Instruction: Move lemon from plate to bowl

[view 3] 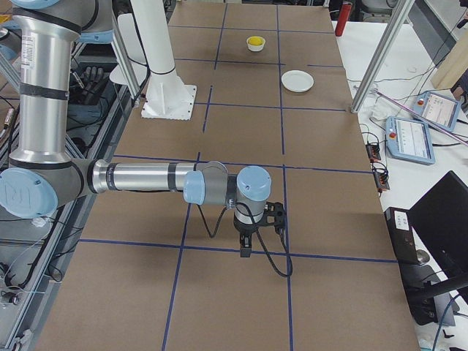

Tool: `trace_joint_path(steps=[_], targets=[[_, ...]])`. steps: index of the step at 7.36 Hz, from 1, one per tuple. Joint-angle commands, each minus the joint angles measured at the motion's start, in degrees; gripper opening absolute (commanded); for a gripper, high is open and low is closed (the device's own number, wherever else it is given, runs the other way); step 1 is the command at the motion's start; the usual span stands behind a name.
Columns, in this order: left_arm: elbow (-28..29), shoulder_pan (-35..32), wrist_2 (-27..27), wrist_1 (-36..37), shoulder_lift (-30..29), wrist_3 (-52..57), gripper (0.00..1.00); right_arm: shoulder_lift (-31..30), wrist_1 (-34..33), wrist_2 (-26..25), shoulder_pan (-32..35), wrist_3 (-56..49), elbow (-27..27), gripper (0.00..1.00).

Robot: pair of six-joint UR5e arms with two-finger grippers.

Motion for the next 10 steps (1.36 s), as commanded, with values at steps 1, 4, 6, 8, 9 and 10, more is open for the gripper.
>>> trace_joint_path(steps=[1, 4, 6, 8, 9, 10], targets=[[0.13, 0.00, -0.07, -0.07, 0.10, 0.00, 1.00, 0.00, 0.00, 0.00, 0.00, 0.00, 0.01, 1.00], [0.40, 0.00, 0.10, -0.08, 0.10, 0.09, 1.00, 0.00, 0.00, 0.00, 0.00, 0.00, 0.02, 1.00], [-0.22, 0.09, -0.16, -0.25, -0.59, 0.09, 1.00, 0.00, 0.00, 0.00, 0.00, 0.00, 0.02, 1.00], [-0.66, 0.00, 0.01, -0.16, -1.30, 0.00, 1.00, 0.00, 0.00, 0.00, 0.00, 0.00, 0.02, 1.00], [0.12, 0.09, 0.01, -0.25, -1.30, 0.09, 1.00, 0.00, 0.00, 0.00, 0.00, 0.00, 0.02, 1.00], [0.39, 0.09, -0.16, -0.25, -1.30, 0.09, 1.00, 0.00, 0.00, -0.09, 0.00, 0.00, -0.07, 1.00]])
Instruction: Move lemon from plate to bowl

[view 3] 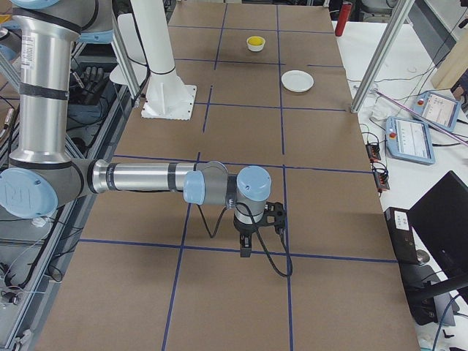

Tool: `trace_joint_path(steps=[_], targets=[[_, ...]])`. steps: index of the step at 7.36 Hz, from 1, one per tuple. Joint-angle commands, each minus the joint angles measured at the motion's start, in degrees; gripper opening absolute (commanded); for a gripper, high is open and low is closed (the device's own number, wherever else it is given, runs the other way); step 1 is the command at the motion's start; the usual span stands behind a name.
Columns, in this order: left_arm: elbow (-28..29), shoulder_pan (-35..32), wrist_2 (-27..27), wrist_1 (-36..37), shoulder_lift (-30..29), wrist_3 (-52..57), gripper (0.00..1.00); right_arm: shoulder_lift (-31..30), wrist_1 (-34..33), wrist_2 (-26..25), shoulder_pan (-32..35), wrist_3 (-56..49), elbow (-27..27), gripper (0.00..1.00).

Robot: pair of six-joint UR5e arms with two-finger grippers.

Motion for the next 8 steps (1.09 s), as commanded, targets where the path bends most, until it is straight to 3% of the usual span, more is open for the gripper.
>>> trace_joint_path(steps=[1, 8], targets=[[0.58, 0.03, -0.12, -0.11, -0.06, 0.02, 1.00, 0.00, 0.00, 0.01, 0.00, 0.00, 0.01, 1.00], [-0.56, 0.03, -0.12, -0.02, -1.03, 0.02, 1.00, 0.00, 0.00, 0.02, 0.00, 0.00, -0.08, 1.00]])
